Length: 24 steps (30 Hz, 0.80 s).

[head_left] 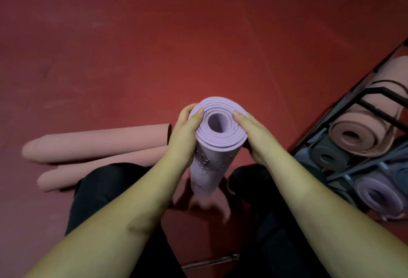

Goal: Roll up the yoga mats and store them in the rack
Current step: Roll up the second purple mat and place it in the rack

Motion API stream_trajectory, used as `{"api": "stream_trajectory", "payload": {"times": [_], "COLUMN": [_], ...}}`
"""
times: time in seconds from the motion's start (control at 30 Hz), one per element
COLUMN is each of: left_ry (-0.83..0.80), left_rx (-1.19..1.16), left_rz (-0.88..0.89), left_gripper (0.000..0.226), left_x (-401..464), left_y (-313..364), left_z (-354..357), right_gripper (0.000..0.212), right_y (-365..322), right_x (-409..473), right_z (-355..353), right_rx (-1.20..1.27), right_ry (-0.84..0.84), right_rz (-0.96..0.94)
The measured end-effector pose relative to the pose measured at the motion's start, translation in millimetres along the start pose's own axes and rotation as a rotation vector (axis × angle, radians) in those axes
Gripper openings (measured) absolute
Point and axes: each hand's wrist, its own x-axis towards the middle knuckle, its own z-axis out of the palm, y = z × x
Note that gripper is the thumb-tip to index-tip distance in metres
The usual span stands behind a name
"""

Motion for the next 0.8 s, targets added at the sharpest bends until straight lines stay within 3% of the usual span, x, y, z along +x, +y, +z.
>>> {"api": "stream_trajectory", "payload": {"times": [0.13,0.3,0.47,0.6,0.7,0.8], "left_ry": [-0.028,-0.051,-0.106,-0.169,-0.221,-0.281], "left_rx": [0.004,0.092,0.146,0.18,0.231,0.329], "left_rz": [0.004,0.016,-0.011,-0.018,0.003,0.025], "left_gripper": [0.051,0.037,0.028,0.016,0.029,0.06], "left_x": [14.1,22.9,44.6,60.1,67.2,68.8], "left_y": [1.1,6.5,7.0,7.7,3.6,-4.1], "left_z": [0.9,3.8,7.8,17.5,33.2,46.1], "right_gripper": [0.029,0.017,0.051,0.039,0.037,0.041], "right_y": [-7.5,-23.7,-38.2,-38.0,-40.4,-39.4], "right_x": [9.9,21.1,27.7,39.1,41.2,39.9], "right_z": [-3.5,-3.0,-1.1,-7.4,-20.3,-39.5], "right_rx": [-0.116,-0.478,-0.445,-0.439,-0.402,-0.355], "right_ry": [0.011,0.138,0.123,0.239,0.313,0.362], "right_rz": [0.0,-0.066,0.062,0.089,0.11,0.122]}}
